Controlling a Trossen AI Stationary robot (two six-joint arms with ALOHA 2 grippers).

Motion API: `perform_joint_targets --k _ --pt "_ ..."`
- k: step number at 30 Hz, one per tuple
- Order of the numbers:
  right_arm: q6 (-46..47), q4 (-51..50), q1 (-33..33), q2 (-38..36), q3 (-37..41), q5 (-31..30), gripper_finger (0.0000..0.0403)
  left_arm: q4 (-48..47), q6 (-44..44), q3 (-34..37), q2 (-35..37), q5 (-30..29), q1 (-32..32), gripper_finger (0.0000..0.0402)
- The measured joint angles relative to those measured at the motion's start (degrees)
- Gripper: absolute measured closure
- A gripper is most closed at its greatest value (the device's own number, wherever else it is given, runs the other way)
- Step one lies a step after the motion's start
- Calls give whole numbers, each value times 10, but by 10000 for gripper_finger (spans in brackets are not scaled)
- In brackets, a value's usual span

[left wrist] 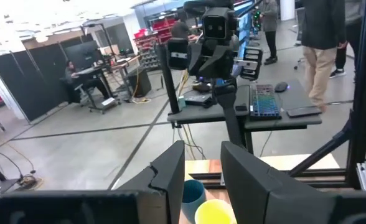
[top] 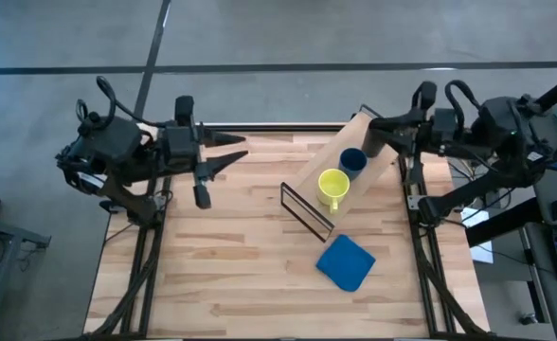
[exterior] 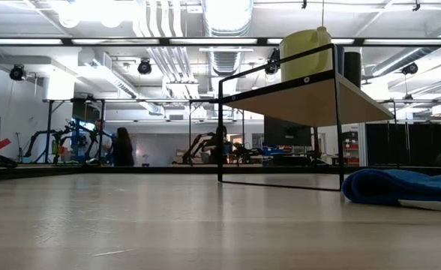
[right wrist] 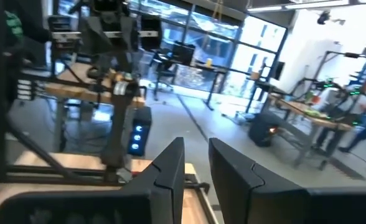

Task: Stack small to large cups/mugs on shelf
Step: Return to Home Position

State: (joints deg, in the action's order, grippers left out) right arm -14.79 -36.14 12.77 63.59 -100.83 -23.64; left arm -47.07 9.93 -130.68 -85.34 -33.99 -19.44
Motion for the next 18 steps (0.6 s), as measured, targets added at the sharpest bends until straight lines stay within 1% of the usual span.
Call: perform_joint_targets --k 3,9,11,15,16,18 --pt "-3 -5 -20 12 -9 5 337 0 19 1 2 0 0 311" --pt "-7 6 -87 34 -19 98 339 0 50 2 13 9 0 311" --pt "-7 12 -109 38 -26 118 340 1 65 2 18 40 1 311" --pt "8 -3 -129 47 -37 131 340 1 73 5 21 155 4 311" --pt "12 -11 -130 48 -38 132 340 0 73 8 20 171 5 311" --pt "17 -23 -129 49 -38 134 340 -7 71 19 20 180 6 311"
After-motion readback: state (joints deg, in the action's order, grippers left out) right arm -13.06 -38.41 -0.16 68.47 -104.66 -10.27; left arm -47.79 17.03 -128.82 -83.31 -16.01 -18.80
